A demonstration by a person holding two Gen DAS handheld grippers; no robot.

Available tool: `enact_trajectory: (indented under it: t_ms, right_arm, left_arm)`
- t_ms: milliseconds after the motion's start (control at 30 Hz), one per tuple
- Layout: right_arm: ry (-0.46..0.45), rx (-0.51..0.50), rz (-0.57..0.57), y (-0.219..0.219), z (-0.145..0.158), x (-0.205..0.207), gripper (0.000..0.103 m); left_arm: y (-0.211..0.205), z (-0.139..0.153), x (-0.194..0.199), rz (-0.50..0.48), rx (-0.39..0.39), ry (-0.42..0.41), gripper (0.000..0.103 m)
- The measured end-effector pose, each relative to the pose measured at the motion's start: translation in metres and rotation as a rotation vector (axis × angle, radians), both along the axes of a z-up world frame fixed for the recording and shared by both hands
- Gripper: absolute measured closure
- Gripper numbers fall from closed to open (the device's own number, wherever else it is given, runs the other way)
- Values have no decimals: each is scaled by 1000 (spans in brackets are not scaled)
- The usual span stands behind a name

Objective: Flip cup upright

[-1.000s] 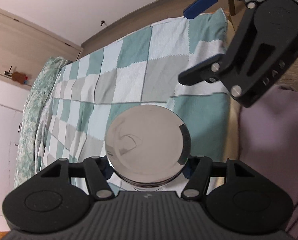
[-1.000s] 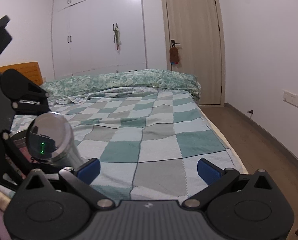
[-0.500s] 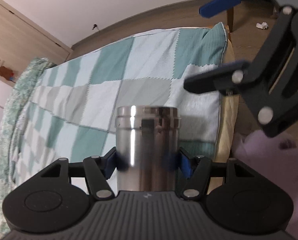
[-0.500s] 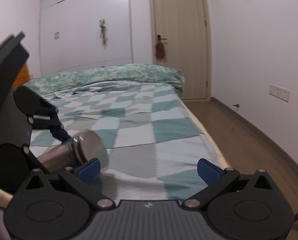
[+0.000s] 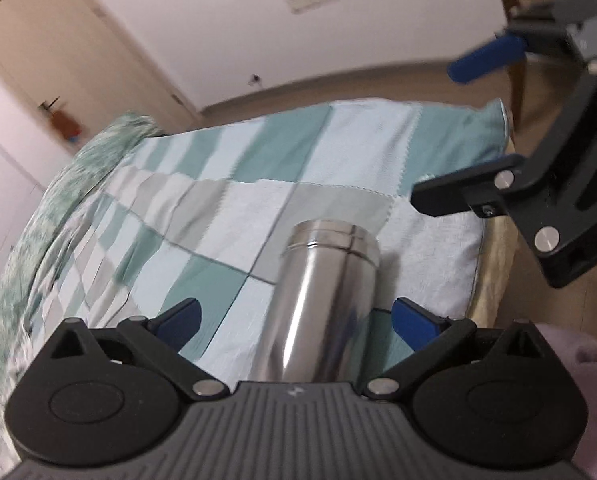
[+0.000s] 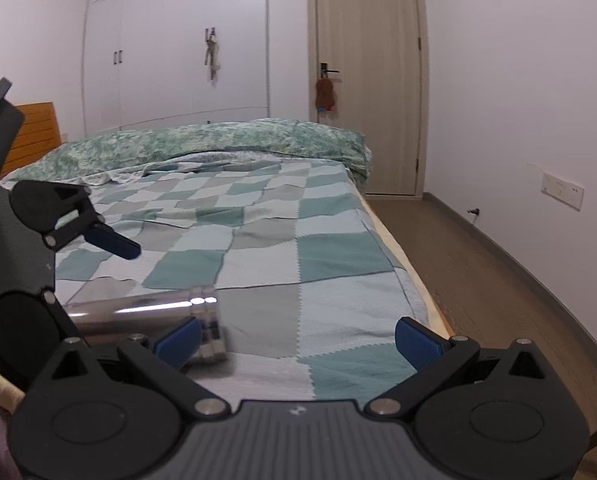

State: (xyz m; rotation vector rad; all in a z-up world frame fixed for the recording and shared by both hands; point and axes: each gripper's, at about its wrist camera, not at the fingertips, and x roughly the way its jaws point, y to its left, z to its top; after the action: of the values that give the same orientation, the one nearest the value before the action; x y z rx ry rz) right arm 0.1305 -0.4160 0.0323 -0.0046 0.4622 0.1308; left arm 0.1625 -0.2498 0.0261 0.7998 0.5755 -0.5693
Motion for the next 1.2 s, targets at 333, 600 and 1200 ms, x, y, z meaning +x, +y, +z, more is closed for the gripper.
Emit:
enact_trajectory:
  t_ms: [333, 600, 1200]
  right_arm:
    - [-38, -90, 128, 39, 25, -21, 0]
    - [-38, -384, 347, 100, 28, -20, 0]
    - [172, -1014, 778, 198, -21, 41, 1]
  left_arm:
    - [78, 31, -40, 186, -280, -48, 0]
    - [141, 33, -78, 371, -472, -76, 0]
    - [200, 1, -79, 556, -626, -94, 0]
